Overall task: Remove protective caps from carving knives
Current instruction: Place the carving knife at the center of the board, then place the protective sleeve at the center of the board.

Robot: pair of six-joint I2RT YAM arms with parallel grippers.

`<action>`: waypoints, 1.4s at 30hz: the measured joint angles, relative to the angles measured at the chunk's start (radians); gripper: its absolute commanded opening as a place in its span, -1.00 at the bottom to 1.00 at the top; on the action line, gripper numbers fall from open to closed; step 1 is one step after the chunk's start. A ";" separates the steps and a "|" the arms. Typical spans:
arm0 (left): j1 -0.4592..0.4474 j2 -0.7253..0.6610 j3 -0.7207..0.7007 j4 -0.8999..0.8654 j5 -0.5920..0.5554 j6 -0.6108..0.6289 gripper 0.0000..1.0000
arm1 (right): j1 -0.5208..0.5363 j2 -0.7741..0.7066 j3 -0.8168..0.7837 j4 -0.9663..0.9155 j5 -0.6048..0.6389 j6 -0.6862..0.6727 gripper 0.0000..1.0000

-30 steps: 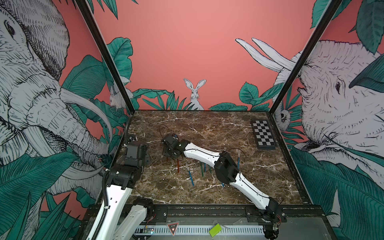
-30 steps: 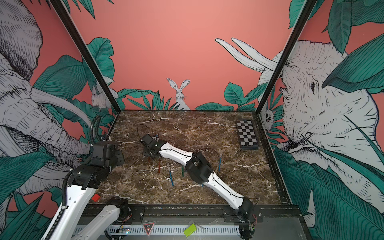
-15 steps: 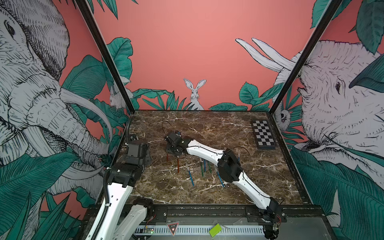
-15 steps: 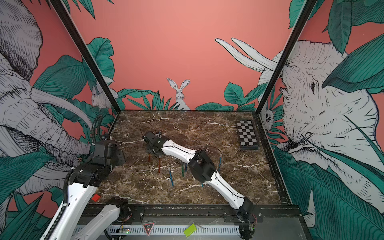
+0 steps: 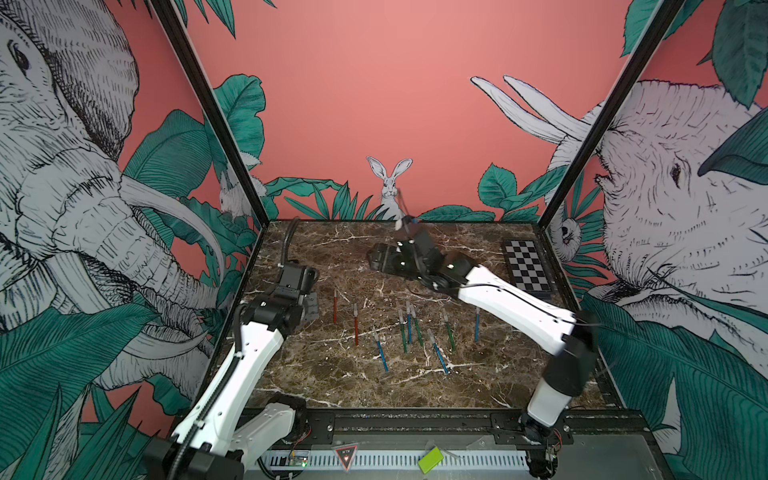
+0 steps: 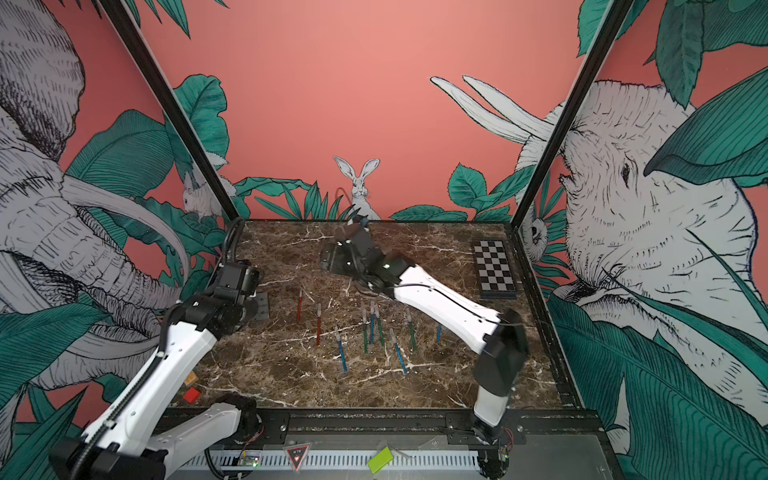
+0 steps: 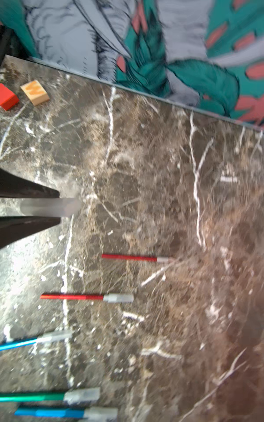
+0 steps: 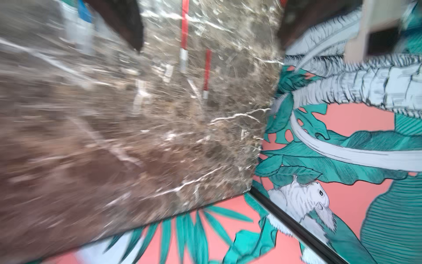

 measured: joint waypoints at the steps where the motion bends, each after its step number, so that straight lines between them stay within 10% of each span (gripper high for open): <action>1: -0.025 0.037 0.033 0.000 0.004 0.000 -1.00 | -0.008 -0.093 -0.087 0.025 0.039 -0.016 0.97; 12: -0.282 0.623 0.552 -0.033 0.056 -0.008 -1.00 | -0.036 -0.832 -0.617 -0.077 0.379 -0.157 0.97; 23: -0.409 1.305 1.358 -0.169 0.216 -0.004 -1.00 | -0.036 -1.153 -0.661 -0.433 0.463 -0.168 0.97; 42: -0.412 1.523 1.465 -0.171 0.388 -0.148 -1.00 | -0.036 -1.179 -0.661 -0.628 0.384 -0.154 0.97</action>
